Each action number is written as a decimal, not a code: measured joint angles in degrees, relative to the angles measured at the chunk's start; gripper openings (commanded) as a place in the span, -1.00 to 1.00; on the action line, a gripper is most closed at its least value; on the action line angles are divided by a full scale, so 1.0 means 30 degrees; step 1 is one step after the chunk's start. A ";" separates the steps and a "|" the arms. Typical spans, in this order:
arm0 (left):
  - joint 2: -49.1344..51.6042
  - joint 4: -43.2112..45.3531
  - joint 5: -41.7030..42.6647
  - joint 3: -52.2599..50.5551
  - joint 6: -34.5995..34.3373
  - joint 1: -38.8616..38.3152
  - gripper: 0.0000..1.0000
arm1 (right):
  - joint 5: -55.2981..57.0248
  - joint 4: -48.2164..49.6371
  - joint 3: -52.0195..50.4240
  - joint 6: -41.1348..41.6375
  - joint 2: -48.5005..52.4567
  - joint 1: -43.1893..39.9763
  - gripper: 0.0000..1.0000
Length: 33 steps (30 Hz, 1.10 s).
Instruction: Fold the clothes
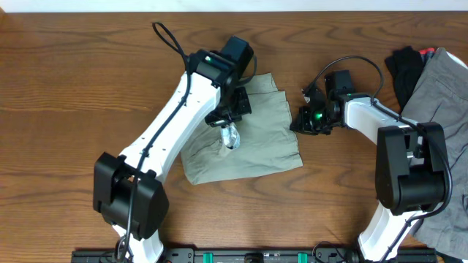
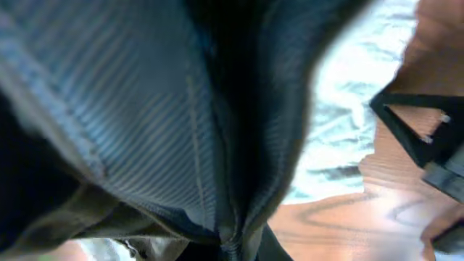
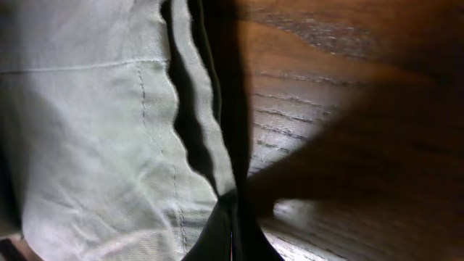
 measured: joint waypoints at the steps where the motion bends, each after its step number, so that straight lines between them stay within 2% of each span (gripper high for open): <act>1: 0.0007 -0.0270 0.0000 0.0634 0.0066 -0.0022 -0.88 | 0.0066 -0.0073 0.0044 0.0000 0.0000 0.0029 -0.97; 6: -0.0015 -0.0525 0.0000 0.3147 0.0131 -0.0670 -0.88 | 0.0211 -0.0160 0.0087 0.0000 0.0000 0.0044 -0.97; 14: 0.0678 -0.0430 -0.0211 0.3220 0.0131 -0.2404 -0.89 | 0.0226 -0.0175 0.0087 0.0000 0.0000 0.0036 -0.95; 19: 0.2375 -0.0488 -0.0437 0.3220 0.0131 -0.2390 -0.88 | 0.0197 -0.0372 0.0124 0.0051 -0.0022 0.0036 -0.81; 25: 0.3978 0.0175 -0.0372 0.3213 0.0124 -0.2433 -0.86 | 0.0168 -0.2142 0.0073 -0.0459 -0.0386 -0.0634 -0.78; 26: 0.4007 0.0321 -0.0357 0.3213 0.0102 -0.2441 -0.73 | 0.0342 -0.2514 0.0007 -0.0503 -0.0546 -0.0940 -0.77; 27: 0.4007 0.0437 -0.0357 0.3213 0.0138 -0.2441 -0.34 | 0.0576 -0.2812 -0.0073 -0.0539 -0.0758 -0.1326 -0.76; 28: 0.4007 0.0568 -0.0357 0.3220 0.0087 -0.2441 -0.05 | 0.0729 -0.3155 -0.0138 -0.0583 -0.0976 -0.1734 -0.75; 31: 0.4007 0.0772 -0.0168 0.3220 -0.0051 -0.2441 0.18 | 0.1122 -0.3854 -0.0248 -0.0699 -0.2055 -0.2885 -0.75; 33: 0.4007 0.0743 0.0211 0.3220 0.0153 -0.2404 0.22 | 0.1319 -0.4175 -0.0248 -0.0809 -0.2973 -0.3330 -0.74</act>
